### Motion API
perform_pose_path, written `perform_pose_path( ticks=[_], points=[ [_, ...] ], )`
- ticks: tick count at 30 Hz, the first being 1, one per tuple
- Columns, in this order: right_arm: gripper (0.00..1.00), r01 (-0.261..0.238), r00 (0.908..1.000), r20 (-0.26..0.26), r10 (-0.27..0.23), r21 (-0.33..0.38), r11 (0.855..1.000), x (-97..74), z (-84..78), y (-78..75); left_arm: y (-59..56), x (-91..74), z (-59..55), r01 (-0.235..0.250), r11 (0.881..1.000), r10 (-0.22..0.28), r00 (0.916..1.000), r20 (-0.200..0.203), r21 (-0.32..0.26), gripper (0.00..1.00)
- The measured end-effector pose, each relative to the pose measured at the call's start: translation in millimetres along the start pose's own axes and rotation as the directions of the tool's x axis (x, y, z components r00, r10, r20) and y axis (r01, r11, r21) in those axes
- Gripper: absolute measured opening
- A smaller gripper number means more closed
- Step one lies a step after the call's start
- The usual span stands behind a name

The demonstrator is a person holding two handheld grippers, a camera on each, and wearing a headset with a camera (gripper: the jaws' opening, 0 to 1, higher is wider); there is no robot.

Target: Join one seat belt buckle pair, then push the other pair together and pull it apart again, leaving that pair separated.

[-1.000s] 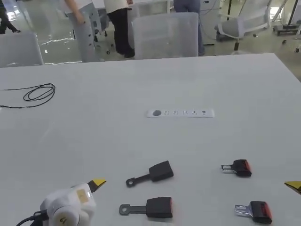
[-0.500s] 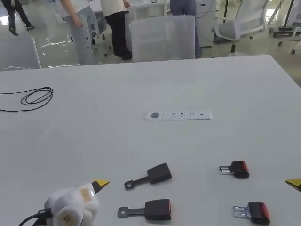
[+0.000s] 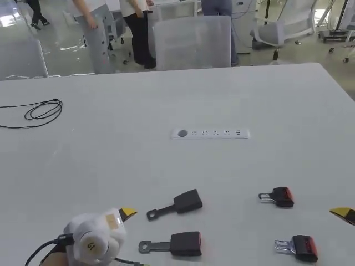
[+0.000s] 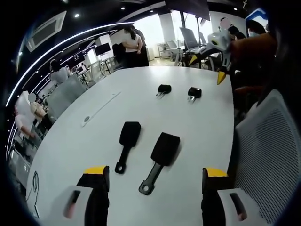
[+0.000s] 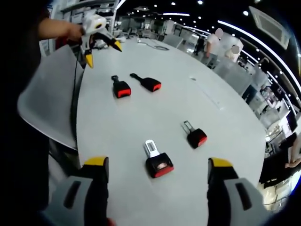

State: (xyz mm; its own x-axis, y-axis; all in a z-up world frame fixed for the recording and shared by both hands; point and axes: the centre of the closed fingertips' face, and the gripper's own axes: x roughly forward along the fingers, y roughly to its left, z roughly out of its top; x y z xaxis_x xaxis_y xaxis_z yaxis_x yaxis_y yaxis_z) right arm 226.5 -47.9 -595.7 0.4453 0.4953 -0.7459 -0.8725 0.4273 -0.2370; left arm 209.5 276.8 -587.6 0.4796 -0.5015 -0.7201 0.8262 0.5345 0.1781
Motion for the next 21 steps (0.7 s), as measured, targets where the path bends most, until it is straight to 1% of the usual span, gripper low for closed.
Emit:
perform_pose_path(
  ticks=[2,4,5,7,8,9,10,11,12,13,14,15,17,19,21],
  points=[
    [0.88,-0.008,1.0,-0.001,0.008,-0.01,1.0,1.2,0.8,-0.2,-0.1,4.8,-1.5,0.009,1.0,-0.009,0.9999,-0.007,0.013,0.81],
    [0.87,-0.016,0.9999,-0.005,0.015,-0.021,1.0,2.4,0.9,-0.2,-2.4,9.6,-1.8,0.03,0.999,-0.03,0.9993,-0.023,0.036,0.78],
    [0.86,-0.023,0.9997,-0.006,0.023,-0.025,0.999,3.6,0.9,0.0,-2.7,13.0,-2.5,0.039,0.998,-0.037,0.9988,-0.033,0.055,0.77],
    [0.85,-0.034,0.9994,-0.012,0.034,-0.031,0.999,5.6,0.0,-0.1,-2.8,17.4,-0.6,0.052,0.994,-0.049,0.9983,-0.031,0.096,0.72],
    [0.84,-0.037,0.9993,-0.013,0.036,-0.033,0.999,6.1,-0.4,0.0,-3.1,19.5,-0.5,0.059,0.994,-0.056,0.9978,-0.035,0.095,0.71],
    [0.81,-0.05,0.9985,-0.026,0.049,-0.046,0.998,8.1,-3.2,-0.1,-3.4,21.4,-0.1,0.065,0.993,-0.062,0.9973,-0.039,0.096,0.7],
    [0.79,-0.057,0.998,-0.031,0.055,-0.053,0.997,9.2,-4.7,0.0,-3.5,23.1,0.2,0.07,0.992,-0.066,0.9969,-0.043,0.103,0.69],
    [0.78,-0.065,0.9973,-0.036,0.063,-0.058,0.996,11.4,-6.4,0.2,-3.6,26.0,0.2,0.079,0.989,-0.074,0.9962,-0.047,0.124,0.68],
    [0.77,-0.076,0.9966,-0.038,0.073,-0.059,0.995,12.3,-7.0,1.0,-4.0,28.0,-0.4,0.087,0.988,-0.081,0.9955,-0.05,0.127,0.66],
    [0.75,-0.096,0.9948,-0.039,0.094,-0.061,0.994,14.1,-7.6,3.1,-3.8,31.2,-1.5,0.094,0.987,-0.088,0.9946,-0.056,0.133,0.65],
    [0.74,-0.097,0.9945,-0.044,0.095,-0.064,0.993,15.7,-8.9,2.5,-3.8,33.1,-1.8,0.099,0.985,-0.092,0.9941,-0.057,0.139,0.64],
    [0.73,-0.112,0.9925,-0.056,0.108,-0.071,0.991,18.2,-11.5,3.2,-4.0,36.0,-2.2,0.108,0.983,-0.1,0.9932,-0.059,0.146,0.62],
    [0.7,-0.123,0.9908,-0.066,0.118,-0.07,0.99,21.8,-13.5,2.7,-4.9,41.0,-3.5,0.125,0.982,-0.116,0.991,-0.068,0.144,0.58],
    [0.68,-0.135,0.9888,-0.074,0.129,-0.084,0.987,25.4,-14.7,2.2,-6.8,44.8,-3.5,0.141,0.977,-0.132,0.9889,-0.069,0.16,0.55],
    [0.65,-0.149,0.9859,-0.09,0.141,-0.089,0.985,30.5,-18.5,0.7,-7.6,49.9,-4.7,0.158,0.97,-0.144,0.9859,-0.085,0.185,0.53]
  ],
)
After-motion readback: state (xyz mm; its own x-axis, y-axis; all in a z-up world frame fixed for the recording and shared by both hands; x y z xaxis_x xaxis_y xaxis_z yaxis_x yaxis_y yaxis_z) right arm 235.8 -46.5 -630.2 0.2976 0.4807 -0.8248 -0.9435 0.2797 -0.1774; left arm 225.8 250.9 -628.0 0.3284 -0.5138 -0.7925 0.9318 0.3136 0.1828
